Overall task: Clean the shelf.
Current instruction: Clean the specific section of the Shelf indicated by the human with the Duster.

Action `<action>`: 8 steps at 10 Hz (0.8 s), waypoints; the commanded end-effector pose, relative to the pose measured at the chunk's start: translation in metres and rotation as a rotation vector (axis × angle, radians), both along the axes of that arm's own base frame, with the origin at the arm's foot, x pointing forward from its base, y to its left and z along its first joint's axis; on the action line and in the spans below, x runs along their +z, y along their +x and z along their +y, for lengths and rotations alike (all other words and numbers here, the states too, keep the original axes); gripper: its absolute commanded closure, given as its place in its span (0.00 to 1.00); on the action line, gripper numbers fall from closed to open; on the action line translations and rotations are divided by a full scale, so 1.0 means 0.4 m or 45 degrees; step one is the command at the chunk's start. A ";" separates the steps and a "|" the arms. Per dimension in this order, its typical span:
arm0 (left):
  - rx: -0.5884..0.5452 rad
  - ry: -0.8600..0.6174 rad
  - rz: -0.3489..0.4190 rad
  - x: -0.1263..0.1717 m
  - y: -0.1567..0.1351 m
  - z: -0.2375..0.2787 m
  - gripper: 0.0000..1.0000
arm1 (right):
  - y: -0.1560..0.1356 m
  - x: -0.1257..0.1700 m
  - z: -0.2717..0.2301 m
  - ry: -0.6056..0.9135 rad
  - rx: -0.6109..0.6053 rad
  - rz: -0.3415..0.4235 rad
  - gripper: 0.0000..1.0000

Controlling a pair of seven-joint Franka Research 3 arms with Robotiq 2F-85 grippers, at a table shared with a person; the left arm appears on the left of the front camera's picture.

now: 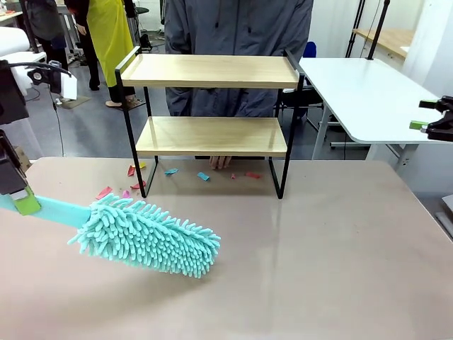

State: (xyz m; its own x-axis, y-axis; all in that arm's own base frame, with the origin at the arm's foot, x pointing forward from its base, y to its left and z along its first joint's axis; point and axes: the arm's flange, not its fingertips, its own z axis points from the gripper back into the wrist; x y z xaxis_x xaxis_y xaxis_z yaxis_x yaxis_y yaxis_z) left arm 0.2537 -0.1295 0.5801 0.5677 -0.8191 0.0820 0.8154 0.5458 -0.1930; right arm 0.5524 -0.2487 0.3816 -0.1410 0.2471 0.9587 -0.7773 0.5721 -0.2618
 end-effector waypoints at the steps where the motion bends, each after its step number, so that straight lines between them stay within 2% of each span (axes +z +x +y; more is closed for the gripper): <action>1: 0.076 -0.028 -0.049 -0.006 -0.004 -0.033 0.87 | 0.000 0.018 0.005 -0.008 -0.005 0.023 0.00; 3: 0.175 -0.172 -0.152 -0.034 -0.004 -0.089 0.87 | 0.000 0.018 0.005 -0.008 -0.005 0.023 0.00; 5: 0.243 -0.309 -0.179 -0.070 0.017 -0.159 0.87 | 0.000 0.018 0.005 -0.008 -0.005 0.023 0.00; 6: 0.291 -0.321 -0.222 -0.098 0.019 -0.209 0.87 | 0.000 0.018 0.005 -0.008 -0.005 0.023 0.00; 7: 0.386 -0.260 -0.319 -0.123 0.029 -0.251 0.87 | 0.000 0.018 0.005 -0.008 -0.005 0.023 0.00; 8: 0.419 -0.264 -0.368 -0.147 0.035 -0.289 0.87 | 0.000 0.018 0.005 -0.008 -0.005 0.023 0.00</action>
